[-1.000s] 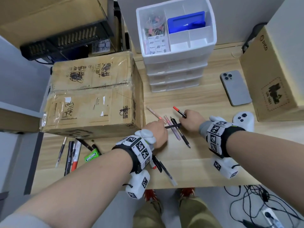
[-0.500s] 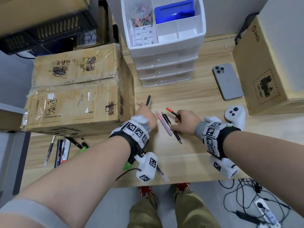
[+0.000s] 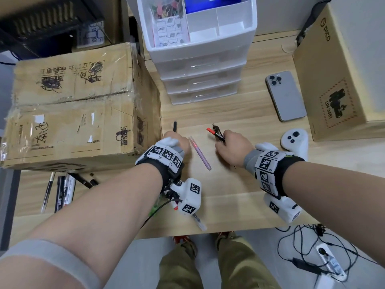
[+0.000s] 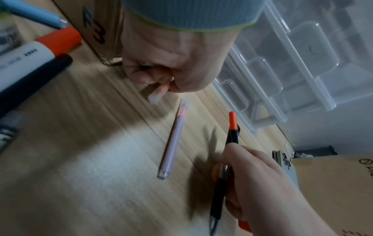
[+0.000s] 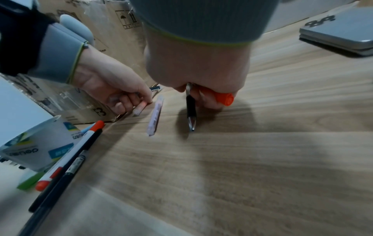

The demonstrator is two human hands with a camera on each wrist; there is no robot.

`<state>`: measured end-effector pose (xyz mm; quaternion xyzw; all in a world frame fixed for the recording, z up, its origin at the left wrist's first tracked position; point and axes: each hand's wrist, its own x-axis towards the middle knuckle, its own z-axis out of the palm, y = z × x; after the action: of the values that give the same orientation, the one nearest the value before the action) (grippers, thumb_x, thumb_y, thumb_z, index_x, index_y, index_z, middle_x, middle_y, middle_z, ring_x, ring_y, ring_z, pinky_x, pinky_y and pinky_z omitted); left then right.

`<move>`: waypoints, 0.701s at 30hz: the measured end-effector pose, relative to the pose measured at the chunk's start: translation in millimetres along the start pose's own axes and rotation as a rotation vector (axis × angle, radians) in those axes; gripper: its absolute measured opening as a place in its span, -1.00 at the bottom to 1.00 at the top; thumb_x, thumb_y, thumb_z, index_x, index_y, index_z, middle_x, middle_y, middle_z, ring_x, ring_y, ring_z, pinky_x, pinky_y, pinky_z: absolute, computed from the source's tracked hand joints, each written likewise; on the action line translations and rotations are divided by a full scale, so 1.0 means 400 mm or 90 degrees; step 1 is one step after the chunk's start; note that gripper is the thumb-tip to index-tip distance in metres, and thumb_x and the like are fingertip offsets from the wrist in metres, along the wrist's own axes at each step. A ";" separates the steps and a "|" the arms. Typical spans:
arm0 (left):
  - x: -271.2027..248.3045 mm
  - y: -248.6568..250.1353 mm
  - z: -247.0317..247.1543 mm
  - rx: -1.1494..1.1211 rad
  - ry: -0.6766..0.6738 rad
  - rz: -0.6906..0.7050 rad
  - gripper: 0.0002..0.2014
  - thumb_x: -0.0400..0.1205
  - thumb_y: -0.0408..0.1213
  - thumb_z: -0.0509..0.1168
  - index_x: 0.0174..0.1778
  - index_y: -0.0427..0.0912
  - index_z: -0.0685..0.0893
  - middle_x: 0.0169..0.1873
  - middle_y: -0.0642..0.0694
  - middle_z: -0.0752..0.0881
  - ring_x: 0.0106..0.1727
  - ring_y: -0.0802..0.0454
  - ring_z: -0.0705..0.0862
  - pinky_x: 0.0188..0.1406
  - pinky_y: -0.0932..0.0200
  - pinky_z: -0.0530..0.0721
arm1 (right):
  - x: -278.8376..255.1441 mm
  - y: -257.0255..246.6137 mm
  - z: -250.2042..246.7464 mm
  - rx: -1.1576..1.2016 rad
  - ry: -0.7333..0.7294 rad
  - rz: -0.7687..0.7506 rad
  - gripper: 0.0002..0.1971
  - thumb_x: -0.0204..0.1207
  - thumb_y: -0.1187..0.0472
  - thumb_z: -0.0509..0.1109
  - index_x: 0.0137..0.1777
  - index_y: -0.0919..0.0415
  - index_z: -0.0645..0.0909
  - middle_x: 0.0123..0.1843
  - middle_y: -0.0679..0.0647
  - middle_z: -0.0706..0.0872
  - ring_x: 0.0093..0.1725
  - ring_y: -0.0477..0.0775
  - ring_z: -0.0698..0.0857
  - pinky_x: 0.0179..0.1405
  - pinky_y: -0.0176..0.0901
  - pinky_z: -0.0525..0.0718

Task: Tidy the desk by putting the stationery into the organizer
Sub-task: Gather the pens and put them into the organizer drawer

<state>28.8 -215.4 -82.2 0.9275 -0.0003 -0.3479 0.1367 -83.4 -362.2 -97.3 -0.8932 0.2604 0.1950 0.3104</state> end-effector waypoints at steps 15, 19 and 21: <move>-0.072 -0.011 -0.013 -0.152 -0.052 -0.012 -0.76 0.78 -0.14 0.07 0.01 -0.28 0.44 -0.19 -0.23 0.60 -0.04 -0.35 0.77 0.01 -0.19 0.80 | 0.024 -0.115 0.056 0.082 -0.038 0.011 -0.71 0.58 0.02 0.29 0.14 0.20 0.44 -0.04 0.15 0.68 -0.06 0.26 0.67 -0.12 0.00 0.61; -0.093 -0.032 -0.010 -0.115 -0.036 0.052 -0.72 0.75 -0.07 0.09 -0.01 -0.25 0.46 -0.15 -0.25 0.65 -0.09 -0.35 0.75 -0.02 -0.16 0.78 | 0.016 -0.123 0.082 0.017 -0.029 0.024 -0.63 0.49 -0.08 0.39 0.12 0.18 0.49 -0.05 0.15 0.75 -0.12 0.19 0.72 -0.17 -0.06 0.66; -0.101 -0.043 -0.010 -0.123 -0.055 0.058 -0.74 0.75 -0.10 0.09 0.03 -0.25 0.46 -0.13 -0.25 0.63 -0.13 -0.35 0.74 -0.29 -0.05 0.77 | 0.008 -0.130 0.083 -0.016 -0.026 0.031 -0.71 0.53 0.03 0.36 0.12 0.21 0.54 0.00 0.18 0.71 -0.11 0.22 0.66 -0.18 -0.10 0.59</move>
<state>-0.8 -194.0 -57.6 0.8931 -0.0148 -0.3797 0.2408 -56.6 -306.5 -99.4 -0.8861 0.2735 0.2241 0.2995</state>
